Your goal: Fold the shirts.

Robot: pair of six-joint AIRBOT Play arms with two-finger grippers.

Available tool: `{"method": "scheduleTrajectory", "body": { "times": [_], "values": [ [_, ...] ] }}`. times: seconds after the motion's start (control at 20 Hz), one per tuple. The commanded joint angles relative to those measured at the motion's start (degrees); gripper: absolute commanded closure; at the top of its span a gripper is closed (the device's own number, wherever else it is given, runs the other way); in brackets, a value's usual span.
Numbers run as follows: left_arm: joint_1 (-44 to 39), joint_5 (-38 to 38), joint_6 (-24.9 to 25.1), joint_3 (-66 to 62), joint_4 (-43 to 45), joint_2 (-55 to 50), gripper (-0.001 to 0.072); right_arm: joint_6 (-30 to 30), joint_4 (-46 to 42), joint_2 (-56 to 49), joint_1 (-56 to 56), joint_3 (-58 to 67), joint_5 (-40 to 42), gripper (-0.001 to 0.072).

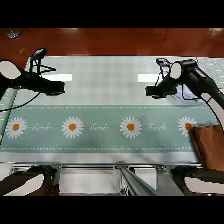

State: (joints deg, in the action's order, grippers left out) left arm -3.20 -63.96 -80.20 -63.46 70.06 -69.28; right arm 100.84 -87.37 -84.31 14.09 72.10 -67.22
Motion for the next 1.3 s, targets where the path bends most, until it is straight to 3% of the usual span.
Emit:
{"method": "scheduleTrajectory", "body": {
  "times": [0.0,0.75,0.9,1.05,1.1,1.15,1.2,1.25],
  "values": [
    [0.0,0.0,0.0,0.0,0.0,0.0,0.0680,0.0,0.0,0.0,0.0,0.0,0.0,0.0687],
    [0.0,0.5,0.0,0.0,0.0,0.0,0.0680,0.0,0.0,0.0,0.0,0.0,0.2,0.0687],
    [0.0,5.3,0.0,0.0,0.0,0.0,0.0680,0.0,-0.9,-0.1,0.0,0.0,10.6,0.0687],
    [0.0,13.4,0.0,0.0,0.0,0.0,0.0680,0.0,-2.9,0.0,0.0,0.0,16.1,0.0684],
    [0.0,16.1,0.0,0.0,0.0,0.0,0.0680,0.2,-6.6,0.0,0.0,0.0,19.0,0.0590],
    [0.0,19.1,0.0,0.0,0.0,0.0,0.0680,1.2,-10.4,0.0,0.0,0.0,21.6,0.0238],
    [0.0,21.9,0.0,0.0,0.0,0.0,0.0679,1.6,-13.2,0.0,0.0,0.0,23.0,0.0075],
    [0.0,25.3,0.0,0.0,0.1,-0.1,0.0637,1.8,-17.9,0.0,-0.2,0.0,24.4,0.0073]
  ]
}}
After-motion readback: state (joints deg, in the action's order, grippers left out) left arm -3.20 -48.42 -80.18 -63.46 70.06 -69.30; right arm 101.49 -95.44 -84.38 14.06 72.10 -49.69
